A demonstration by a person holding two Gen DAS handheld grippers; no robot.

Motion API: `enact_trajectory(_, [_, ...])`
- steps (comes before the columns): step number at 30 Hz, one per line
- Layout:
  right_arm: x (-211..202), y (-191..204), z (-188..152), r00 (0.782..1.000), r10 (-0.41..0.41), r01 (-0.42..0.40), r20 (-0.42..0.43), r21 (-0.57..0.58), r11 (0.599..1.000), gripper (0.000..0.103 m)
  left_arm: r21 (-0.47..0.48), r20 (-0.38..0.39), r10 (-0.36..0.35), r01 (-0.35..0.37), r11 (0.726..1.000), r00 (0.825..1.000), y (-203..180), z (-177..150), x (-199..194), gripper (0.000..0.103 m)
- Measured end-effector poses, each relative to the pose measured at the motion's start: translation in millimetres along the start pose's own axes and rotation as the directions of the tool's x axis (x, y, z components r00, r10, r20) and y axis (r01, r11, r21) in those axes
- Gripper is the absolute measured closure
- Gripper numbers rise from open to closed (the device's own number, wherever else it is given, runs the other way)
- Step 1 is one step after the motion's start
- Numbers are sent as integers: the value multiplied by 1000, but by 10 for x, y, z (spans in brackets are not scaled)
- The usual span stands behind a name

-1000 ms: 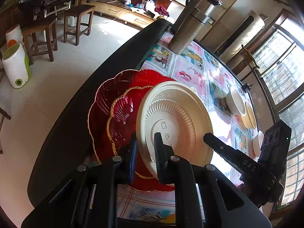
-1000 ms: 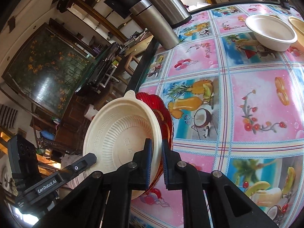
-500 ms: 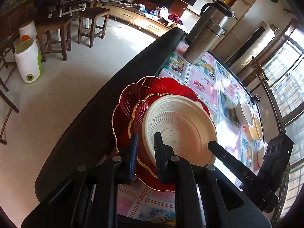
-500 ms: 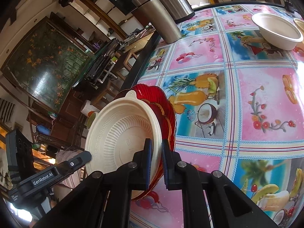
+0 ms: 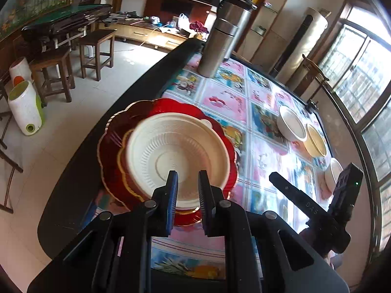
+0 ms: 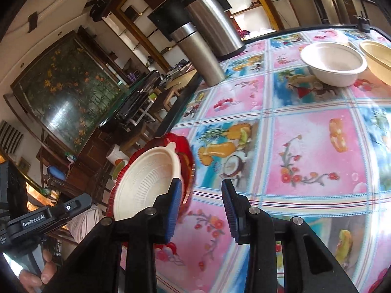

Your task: Organize plates and bowls

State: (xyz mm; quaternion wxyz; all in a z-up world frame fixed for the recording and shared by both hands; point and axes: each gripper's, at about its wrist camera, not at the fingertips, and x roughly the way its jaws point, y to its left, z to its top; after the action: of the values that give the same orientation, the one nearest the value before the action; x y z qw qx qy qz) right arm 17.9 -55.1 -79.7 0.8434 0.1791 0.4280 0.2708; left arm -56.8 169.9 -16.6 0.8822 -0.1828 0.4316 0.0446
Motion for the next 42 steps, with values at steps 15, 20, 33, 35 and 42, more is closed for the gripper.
enact_trajectory(15, [-626, -1195, -84, 992, -105, 90, 69, 192, 977, 63, 291, -264, -32, 111, 950, 964, -1402, -615, 714, 87])
enact_trajectory(20, [-769, -1512, -82, 989, -115, 89, 89, 259, 962, 63, 336, -342, -16, 138, 932, 939, -1691, -821, 939, 87])
enact_trajectory(33, [-866, -1805, 480, 984, -92, 37, 149, 336, 941, 61, 326, -282, -9, 104, 940, 959, -2038, 6, 1223, 87])
enact_trajectory(35, [-862, -1836, 636, 983, -85, 23, 165, 347, 938, 61, 292, -265, -16, 96, 952, 964, -2046, 240, 1268, 88])
enact_trajectory(42, [-734, -1995, 1189, 981, -80, 0, 177, 410, 912, 61, 132, -237, -98, 132, 982, 966, -2085, 846, 1568, 88])
